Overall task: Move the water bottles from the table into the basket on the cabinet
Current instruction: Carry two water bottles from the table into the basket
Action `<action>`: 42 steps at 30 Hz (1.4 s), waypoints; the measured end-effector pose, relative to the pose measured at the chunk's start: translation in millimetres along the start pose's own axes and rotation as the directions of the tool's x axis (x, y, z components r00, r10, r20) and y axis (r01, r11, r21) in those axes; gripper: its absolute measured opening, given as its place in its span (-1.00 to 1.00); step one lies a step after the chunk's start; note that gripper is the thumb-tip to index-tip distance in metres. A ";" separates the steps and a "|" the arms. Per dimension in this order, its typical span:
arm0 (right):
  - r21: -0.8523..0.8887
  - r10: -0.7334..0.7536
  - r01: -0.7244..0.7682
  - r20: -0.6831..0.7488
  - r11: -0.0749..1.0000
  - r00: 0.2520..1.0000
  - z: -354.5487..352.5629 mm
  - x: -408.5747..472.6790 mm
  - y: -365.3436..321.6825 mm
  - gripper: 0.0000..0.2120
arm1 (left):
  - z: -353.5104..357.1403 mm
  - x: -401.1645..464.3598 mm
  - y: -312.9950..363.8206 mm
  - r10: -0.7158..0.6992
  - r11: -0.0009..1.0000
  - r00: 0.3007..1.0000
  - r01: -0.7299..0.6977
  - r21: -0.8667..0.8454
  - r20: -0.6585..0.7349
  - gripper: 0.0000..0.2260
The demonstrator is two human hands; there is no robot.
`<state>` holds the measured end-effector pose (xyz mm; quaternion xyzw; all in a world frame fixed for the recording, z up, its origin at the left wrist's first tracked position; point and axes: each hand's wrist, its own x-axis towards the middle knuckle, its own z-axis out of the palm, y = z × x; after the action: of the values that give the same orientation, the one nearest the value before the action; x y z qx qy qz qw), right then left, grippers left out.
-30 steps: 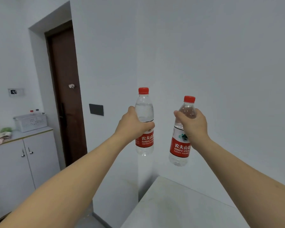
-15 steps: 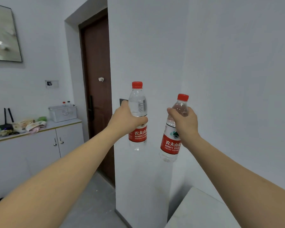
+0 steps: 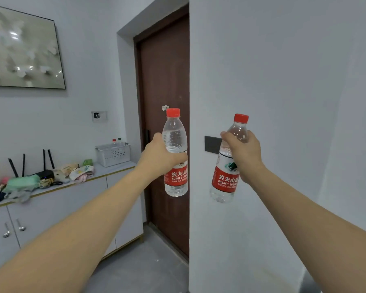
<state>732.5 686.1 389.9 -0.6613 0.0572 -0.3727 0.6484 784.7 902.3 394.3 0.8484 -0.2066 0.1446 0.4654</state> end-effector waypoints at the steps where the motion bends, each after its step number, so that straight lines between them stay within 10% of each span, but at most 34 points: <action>1: -0.001 -0.002 0.002 0.005 1.000 1.000 18.0 2.7 2.8 -0.61 | -11.1 9.0 -11.4 0.000 1.000 1.000 0.000 -0.005 -0.009 -0.42; 42: 0.129 0.081 -0.110 0.214 0.986 0.974 636.9 364.7 274.4 -0.69 | -210.9 551.4 -484.7 -0.167 0.982 0.972 0.150 -0.111 -0.166 -0.46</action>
<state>1466.6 959.4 371.2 -0.6460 -0.0052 -0.2730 0.7128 1489.9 1195.8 392.6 0.8225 -0.1035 0.1704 0.5326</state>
